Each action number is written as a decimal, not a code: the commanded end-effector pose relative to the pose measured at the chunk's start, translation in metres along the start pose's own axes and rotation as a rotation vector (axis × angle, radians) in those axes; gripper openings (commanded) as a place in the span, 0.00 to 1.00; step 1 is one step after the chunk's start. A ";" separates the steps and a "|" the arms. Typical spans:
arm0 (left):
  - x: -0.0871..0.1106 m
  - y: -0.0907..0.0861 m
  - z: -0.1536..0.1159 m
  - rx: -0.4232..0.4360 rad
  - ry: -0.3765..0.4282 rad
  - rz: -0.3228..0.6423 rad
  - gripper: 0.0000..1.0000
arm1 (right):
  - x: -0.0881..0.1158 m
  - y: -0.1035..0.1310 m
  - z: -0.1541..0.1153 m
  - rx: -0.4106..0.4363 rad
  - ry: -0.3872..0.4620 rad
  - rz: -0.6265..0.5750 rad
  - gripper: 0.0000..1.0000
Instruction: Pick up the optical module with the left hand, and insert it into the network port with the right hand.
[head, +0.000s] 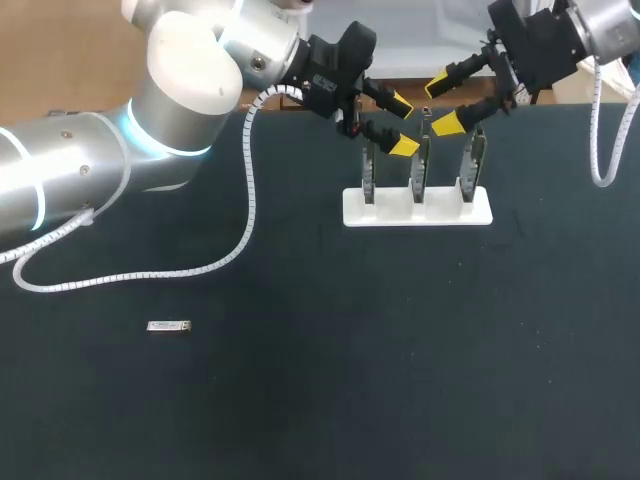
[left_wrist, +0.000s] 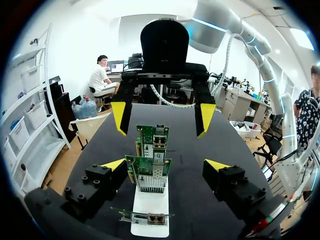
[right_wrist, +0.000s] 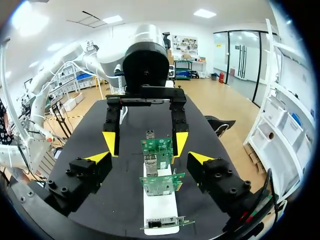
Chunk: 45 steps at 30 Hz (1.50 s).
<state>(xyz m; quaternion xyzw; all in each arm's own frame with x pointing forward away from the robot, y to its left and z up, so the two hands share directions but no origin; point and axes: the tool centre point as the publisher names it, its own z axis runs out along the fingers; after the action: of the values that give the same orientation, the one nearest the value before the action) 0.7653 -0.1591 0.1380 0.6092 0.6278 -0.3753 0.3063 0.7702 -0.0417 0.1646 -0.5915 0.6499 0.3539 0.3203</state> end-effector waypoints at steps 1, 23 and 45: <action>-0.001 0.001 0.000 0.001 0.003 -0.001 1.00 | -0.002 0.000 -0.011 -0.011 -0.018 -0.011 1.00; -0.001 0.001 0.000 0.001 0.003 -0.001 1.00 | -0.014 0.007 -0.019 0.003 -0.060 -0.044 0.00; -0.001 0.001 0.000 0.001 0.003 -0.001 1.00 | -0.022 -0.003 0.006 0.000 -0.080 -0.064 0.00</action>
<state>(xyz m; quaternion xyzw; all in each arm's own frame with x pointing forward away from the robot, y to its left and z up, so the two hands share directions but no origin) 0.7653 -0.1591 0.1380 0.6093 0.6278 -0.3753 0.3063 0.7709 -0.0252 0.1822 -0.5972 0.6183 0.3640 0.3587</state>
